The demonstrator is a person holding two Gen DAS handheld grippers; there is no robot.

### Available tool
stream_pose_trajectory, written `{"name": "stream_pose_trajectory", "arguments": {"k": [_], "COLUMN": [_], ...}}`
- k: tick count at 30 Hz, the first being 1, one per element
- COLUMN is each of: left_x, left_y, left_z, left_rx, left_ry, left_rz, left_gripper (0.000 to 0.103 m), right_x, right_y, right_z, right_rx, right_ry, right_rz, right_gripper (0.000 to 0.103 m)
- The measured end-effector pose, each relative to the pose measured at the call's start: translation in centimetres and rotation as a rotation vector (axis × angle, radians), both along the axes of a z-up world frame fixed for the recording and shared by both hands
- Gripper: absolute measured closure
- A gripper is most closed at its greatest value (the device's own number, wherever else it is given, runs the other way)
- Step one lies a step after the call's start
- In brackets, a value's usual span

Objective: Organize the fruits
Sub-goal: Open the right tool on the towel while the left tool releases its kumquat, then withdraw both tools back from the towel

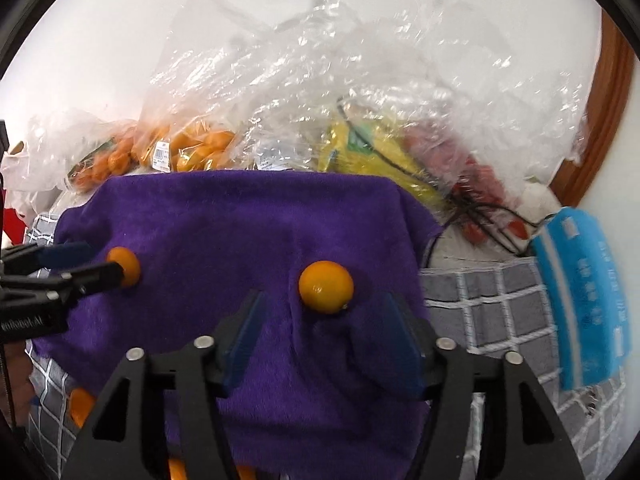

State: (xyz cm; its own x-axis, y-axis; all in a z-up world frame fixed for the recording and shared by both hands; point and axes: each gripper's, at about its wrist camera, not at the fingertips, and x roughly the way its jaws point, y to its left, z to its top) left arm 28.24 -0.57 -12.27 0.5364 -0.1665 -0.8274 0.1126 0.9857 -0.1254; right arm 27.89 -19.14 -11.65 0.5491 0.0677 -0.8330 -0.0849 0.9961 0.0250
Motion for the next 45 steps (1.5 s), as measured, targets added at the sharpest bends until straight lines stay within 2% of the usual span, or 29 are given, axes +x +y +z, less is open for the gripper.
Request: {"name": "stream_pose_trajectory", "arguments": {"k": [5, 11, 16, 19, 21, 24, 27, 33, 36, 39, 45], "left_x": [-2.6, -6.7, -10.6, -12.7, -14.0, -16.2, -17.9, -20.9, -22.0, -22.4, -22.0], "left_y": [0.2, -0.1, 0.8, 1.2, 1.2, 1.3, 1.4, 1.2, 1.3, 1.5, 1.6], "left_z": [1.7, 3.4, 5.0, 5.8, 6.3, 7.0, 7.5, 8.0, 8.0, 7.5, 5.6], "left_rx": [-0.012, 0.015, -0.036, -0.055, -0.031, 0.017, 0.027, 0.057, 0.034, 0.009, 0.041], "left_ry": [-0.027, -0.049, -0.085, -0.122, -0.139, -0.176, -0.178, -0.186, -0.196, -0.179, -0.172], "left_rz": [0.011, 0.021, 0.057, 0.075, 0.079, 0.083, 0.084, 0.071, 0.078, 0.093, 0.106], "left_gripper": [0.034, 0.034, 0.034, 0.034, 0.034, 0.034, 0.034, 0.034, 0.034, 0.034, 0.034], "right_x": [-3.3, -7.4, -11.7, -13.9, -15.3, -17.4, -19.2, -22.1, -22.6, -22.8, -22.3], "right_y": [-1.1, -2.1, -2.1, -2.2, -2.3, -2.3, -2.1, -1.9, -2.2, -2.3, -1.7], "right_z": [2.7, 5.3, 7.8, 9.0, 9.7, 10.9, 11.6, 12.1, 11.8, 11.3, 9.4], "right_rx": [0.001, 0.042, -0.003, 0.037, 0.076, 0.079, 0.064, 0.053, 0.076, 0.086, 0.053], "right_ry": [-0.056, -0.074, -0.139, -0.144, -0.142, -0.163, -0.167, -0.183, -0.18, -0.178, -0.16], "right_rz": [-0.08, -0.11, -0.14, -0.13, -0.127, -0.129, -0.128, -0.136, -0.132, -0.137, -0.125], "right_gripper": [0.036, 0.036, 0.036, 0.036, 0.036, 0.036, 0.031, 0.029, 0.029, 0.028, 0.028]}}
